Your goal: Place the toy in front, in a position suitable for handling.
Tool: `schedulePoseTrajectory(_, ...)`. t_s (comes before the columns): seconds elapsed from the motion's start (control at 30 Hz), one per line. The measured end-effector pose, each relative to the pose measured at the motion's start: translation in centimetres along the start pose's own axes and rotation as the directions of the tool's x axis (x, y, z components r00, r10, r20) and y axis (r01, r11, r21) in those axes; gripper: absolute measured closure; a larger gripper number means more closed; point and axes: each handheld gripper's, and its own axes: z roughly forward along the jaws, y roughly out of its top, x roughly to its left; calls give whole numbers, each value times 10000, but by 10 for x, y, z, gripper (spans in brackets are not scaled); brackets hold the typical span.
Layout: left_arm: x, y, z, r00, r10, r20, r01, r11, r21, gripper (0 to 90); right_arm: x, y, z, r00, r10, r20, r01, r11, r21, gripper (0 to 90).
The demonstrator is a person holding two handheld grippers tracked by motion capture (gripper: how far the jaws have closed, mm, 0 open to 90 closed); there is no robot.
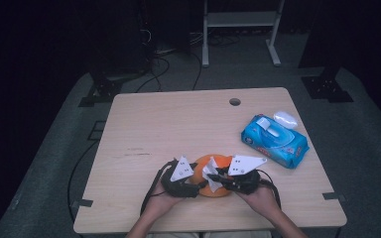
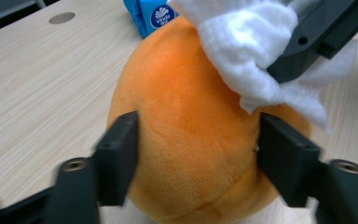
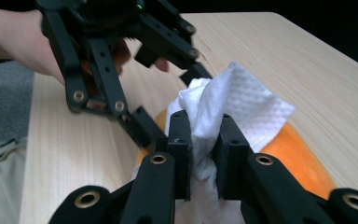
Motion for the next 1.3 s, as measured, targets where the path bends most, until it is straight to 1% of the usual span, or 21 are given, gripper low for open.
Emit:
schedulePoseTrajectory(0.07, 0, 2, -2, 10000, -19, -4, 19, 10000, -4, 457, -8, -2, -7, 9993, 260, 277, -258, 9996, -73, 782)
schedulePoseTrajectory(0.13, 2, 3, -5, 9994, -304, 133, 304, 9995, 56, 481, -19, -6, -16, 9955, 643, 701, -627, 9977, -249, 782)
schedulePoseTrajectory(0.23, 5, 5, -10, 9963, -748, 419, 744, 9972, 107, 489, -29, -13, -24, 9890, 1178, 896, -1152, 9928, -336, 781)
schedulePoseTrajectory(0.27, 6, 6, -14, 9956, -830, 445, 825, 9965, 138, 492, -31, -14, -24, 9885, 1181, 947, -1155, 9928, -330, 781)
schedulePoseTrajectory(0.4, 10, 5, -22, 9939, -1059, 299, 1047, 9937, 407, 497, -25, -12, -16, 9914, 1055, 781, -1041, 9943, -211, 781)
schedulePoseTrajectory(0.5, 13, 2, -21, 9899, -1390, 269, 1378, 9896, 425, 484, -14, -7, -8, 9959, 872, 232, -863, 9957, -339, 780)
schedulePoseTrajectory(0.53, 13, 2, -21, 9899, -1397, 243, 1386, 9894, 425, 458, -8, -5, -5, 9976, 689, -6, -689, 9971, -314, 780)
schedulePoseTrajectory(0.57, 12, 3, -20, 9920, -1248, 204, 1239, 9915, 395, 418, -5, -4, -4, 9984, 572, -29, -573, 9980, -273, 780)
schedulePoseTrajectory(0.6, 11, 3, -20, 9936, -1116, 159, 1112, 9935, 244, 336, -2, -4, -2, 9988, 494, -8, -494, 9987, -161, 780)
schedulePoseTrajectory(0.63, 9, 3, -20, 9941, -1068, 171, 1067, 9943, 56, 278, -3, -5, 0, 9982, 593, -58, -594, 9981, -168, 781)
schedulePoseTrajectory(0.7, 8, 4, -17, 9942, -1053, 234, 1048, 9943, 213, 224, -5, -6, 1, 9967, 780, -205, -785, 9966, -251, 780)
schedulePoseTrajectory(0.73, 8, 4, -16, 9960, -893, 97, 889, 9954, 358, 246, -4, -6, 2, 9969, 763, -185, -767, 9968, -237, 780)
schedulePoseTrajectory(0.77, 9, 3, -15, 9953, -962, 65, 959, 9947, 377, 321, -3, -5, 2, 9977, 670, -133, -673, 9975, -197, 780)
schedulePoseTrajectory(0.83, 13, 0, -14, 9923, -1241, 7, 1240, 9915, 386, 387, -5, -4, 0, 9982, 597, 51, -596, 9981, -157, 781)
schedulePoseTrajectory(0.9, 18, -3, -14, 9885, -1514, -14, 1513, 9876, 414, 411, -13, -6, -3, 9963, 786, 349, -779, 9968, -201, 781)
schedulePoseTrajectory(0.97, 23, -7, -15, 9830, -1834, 52, 1831, 9823, 397, 418, -25, -13, -8, 9909, 1130, 727, -1122, 9936, -150, 781)
schedulePoseTrajectory(1.03, 27, -10, -16, 9781, -2079, 89, 2075, 9775, 382, 419, -36, -22, -12, 9821, 1673, 870, -1670, 9859, -116, 781)
schedulePoseTrajectory(1.07, 28, -11, -17, 9772, -2124, 79, 2119, 9765, 387, 420, -37, -25, -13, 9799, 1806, 844, -1805, 9835, -96, 781)
schedulePoseTrajectory(1.13, 27, -11, -17, 9771, -2128, -1, 2126, 9761, 457, 423, -33, -26, -12, 9812, 1813, 665, -1807, 9834, -148, 780)
schedulePoseTrajectory(1.2, 29, -12, -17, 9755, -2200, -83, 2201, 9743, 486, 424, -24, -21, -9, 9872, 1547, 391, -1539, 9878, -220, 780)
schedulePoseTrajectory(1.3, 32, -15, -18, 9696, -2447, -18, 2446, 9686, 437, 424, -10, -15, -5, 9936, 1122, -119, -1125, 9931, -317, 780)
